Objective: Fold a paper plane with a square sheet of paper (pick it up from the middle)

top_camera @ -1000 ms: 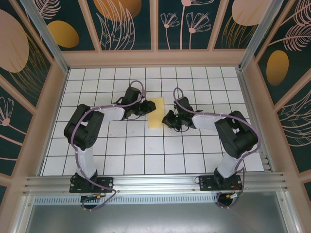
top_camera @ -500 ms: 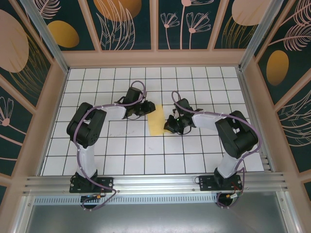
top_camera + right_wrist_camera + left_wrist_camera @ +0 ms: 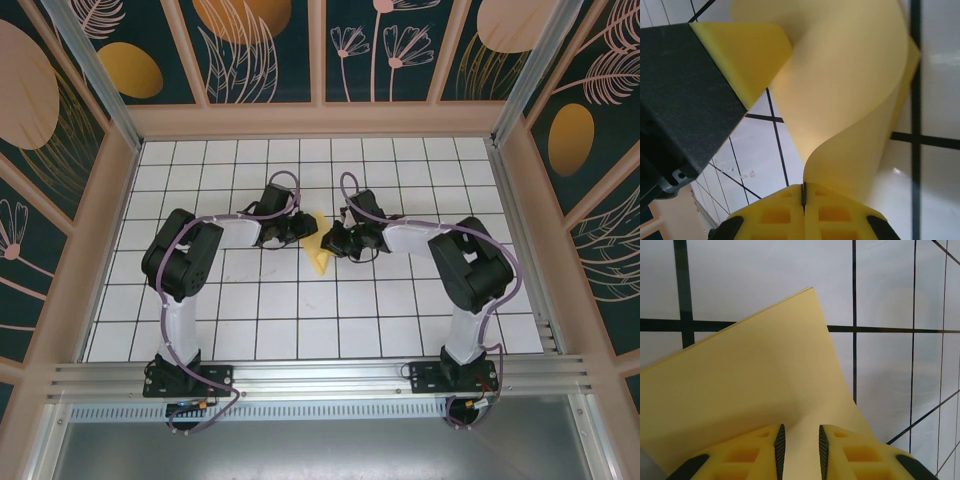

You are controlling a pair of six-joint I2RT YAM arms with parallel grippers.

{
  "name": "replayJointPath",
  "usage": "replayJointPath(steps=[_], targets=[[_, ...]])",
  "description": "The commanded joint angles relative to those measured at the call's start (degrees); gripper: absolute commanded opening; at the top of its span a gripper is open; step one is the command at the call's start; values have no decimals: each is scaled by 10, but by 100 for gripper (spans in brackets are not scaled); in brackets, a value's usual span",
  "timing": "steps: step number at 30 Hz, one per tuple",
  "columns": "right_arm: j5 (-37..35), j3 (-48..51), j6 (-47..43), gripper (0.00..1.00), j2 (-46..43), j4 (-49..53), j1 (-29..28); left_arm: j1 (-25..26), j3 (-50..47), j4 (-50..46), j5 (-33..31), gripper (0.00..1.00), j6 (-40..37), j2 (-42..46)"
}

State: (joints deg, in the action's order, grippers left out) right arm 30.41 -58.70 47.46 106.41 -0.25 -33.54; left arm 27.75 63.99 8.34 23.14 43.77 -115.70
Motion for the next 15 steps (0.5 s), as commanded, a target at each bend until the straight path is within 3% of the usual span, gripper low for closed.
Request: replayJointPath(steps=[1,5,10,15], targets=[[11,-15,13,0,13,-38,-5,-3,-1,-22,-7,28,-13,-1],[3,-14,13,0,21,-45,-5,-3,9,-21,-9,30,-17,33],[-6,-15,13,0,28,-44,-5,-3,-6,-24,-68,32,-6,76],[-11,-16,17,0,34,-51,-5,-3,-25,-29,-84,30,0,69]])
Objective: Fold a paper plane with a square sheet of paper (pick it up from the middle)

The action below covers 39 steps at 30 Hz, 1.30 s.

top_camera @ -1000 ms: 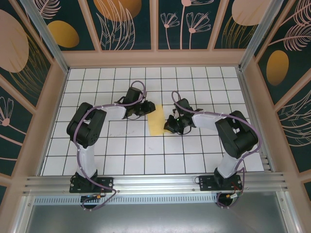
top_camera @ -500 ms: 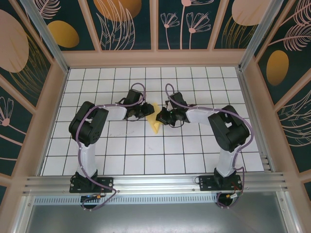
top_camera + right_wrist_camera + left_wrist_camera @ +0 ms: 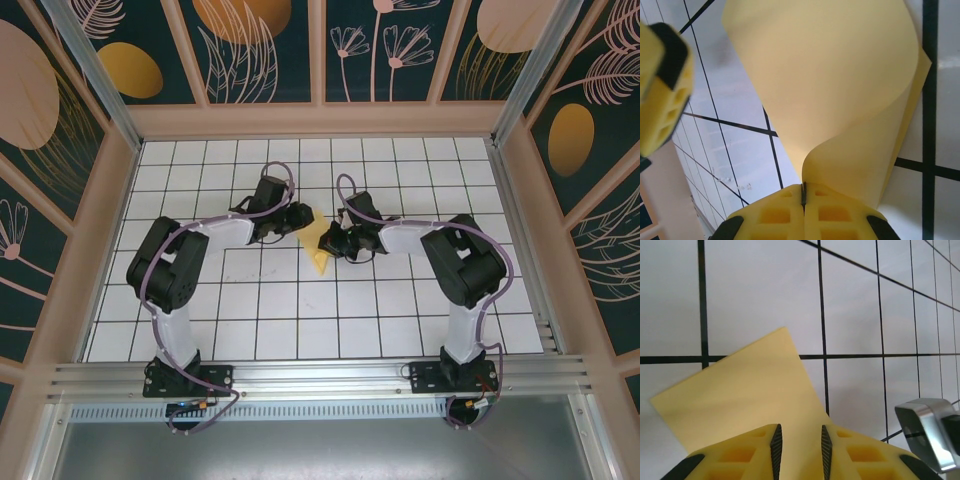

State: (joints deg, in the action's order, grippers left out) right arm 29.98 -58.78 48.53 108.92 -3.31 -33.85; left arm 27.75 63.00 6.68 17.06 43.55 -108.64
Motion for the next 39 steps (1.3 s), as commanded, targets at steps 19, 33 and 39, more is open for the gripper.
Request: replayJointPath(steps=[19,33,39], targets=[[-6,-12,18,0,27,-49,-2,-3,0,-39,-4,21,-4,-58],[-6,-15,17,0,36,-54,-2,-3,-1,-40,4,21,-7,-65],[2,-17,20,0,41,-64,-2,-3,0,-40,8,21,-7,-66]])
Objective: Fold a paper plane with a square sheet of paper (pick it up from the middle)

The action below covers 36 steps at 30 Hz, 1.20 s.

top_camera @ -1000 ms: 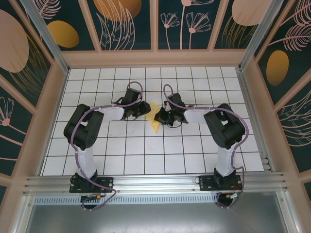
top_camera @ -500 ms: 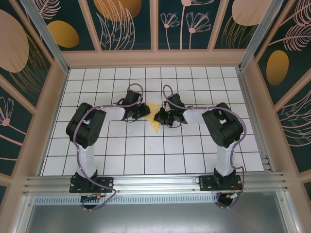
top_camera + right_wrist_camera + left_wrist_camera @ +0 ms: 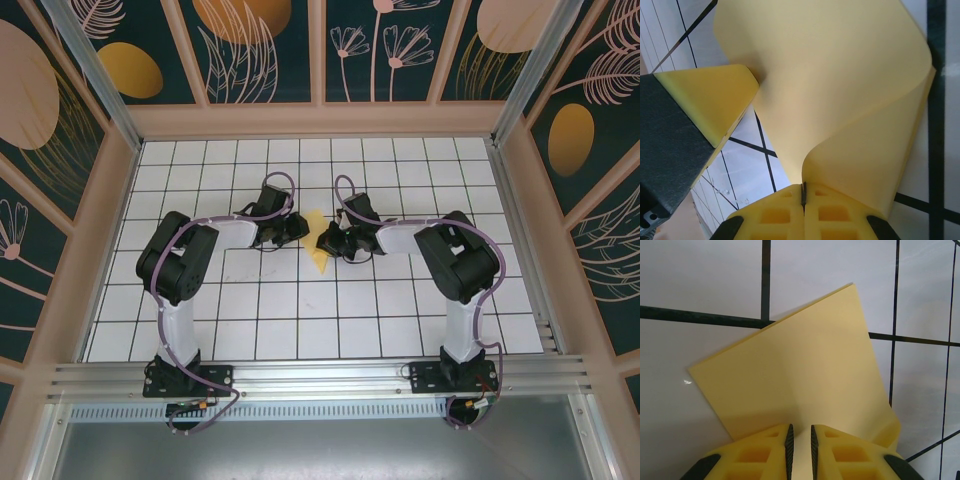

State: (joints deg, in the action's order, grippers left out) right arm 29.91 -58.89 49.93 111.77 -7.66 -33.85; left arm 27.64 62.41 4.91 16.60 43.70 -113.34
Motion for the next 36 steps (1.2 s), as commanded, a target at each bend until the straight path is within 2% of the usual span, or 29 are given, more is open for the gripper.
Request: replayJointPath(steps=[1,22,36], targets=[[3,-17,6,0,14,-21,-3,-2,6,-22,12,21,-8,-19],[6,-22,9,0,26,-29,-2,-2,4,-21,19,21,-9,-21],[-9,-22,-7,0,35,2,-3,-2,3,-21,19,21,-9,-19]])
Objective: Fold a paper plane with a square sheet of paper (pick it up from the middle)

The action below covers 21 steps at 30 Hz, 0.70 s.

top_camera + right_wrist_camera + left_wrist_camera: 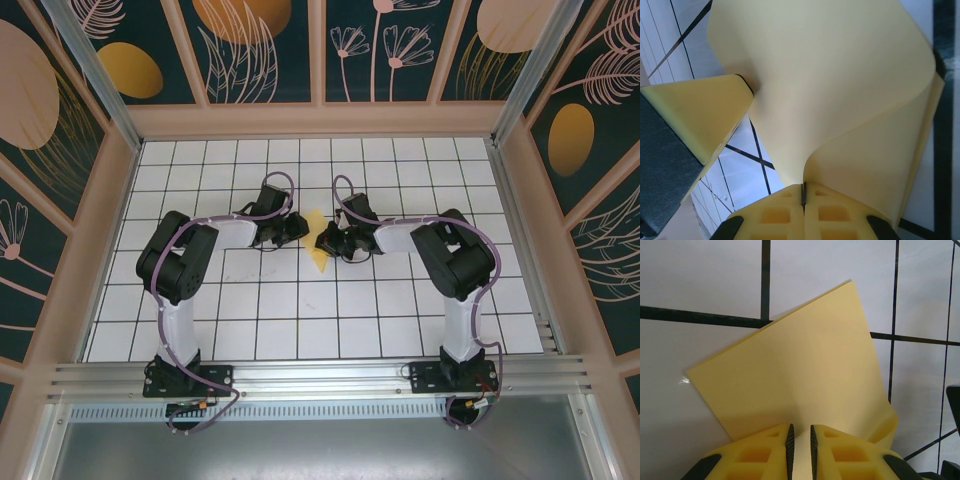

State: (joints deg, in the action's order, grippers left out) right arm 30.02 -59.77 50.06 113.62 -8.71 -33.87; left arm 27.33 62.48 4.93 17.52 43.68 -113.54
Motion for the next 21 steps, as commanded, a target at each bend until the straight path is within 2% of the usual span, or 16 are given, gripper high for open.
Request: replayJointPath(steps=[1,12,17,21], targets=[[-13,-12,-9,1,16,16,-2,1,3,-21,9,21,-9,-17],[-30,-11,-5,5,21,38,-2,1,5,-22,5,21,-6,-6],[-31,-7,-3,20,22,41,-3,-1,6,-27,-14,22,2,15],[-29,-1,-2,27,20,37,-3,-11,-7,-19,-33,23,23,52]])
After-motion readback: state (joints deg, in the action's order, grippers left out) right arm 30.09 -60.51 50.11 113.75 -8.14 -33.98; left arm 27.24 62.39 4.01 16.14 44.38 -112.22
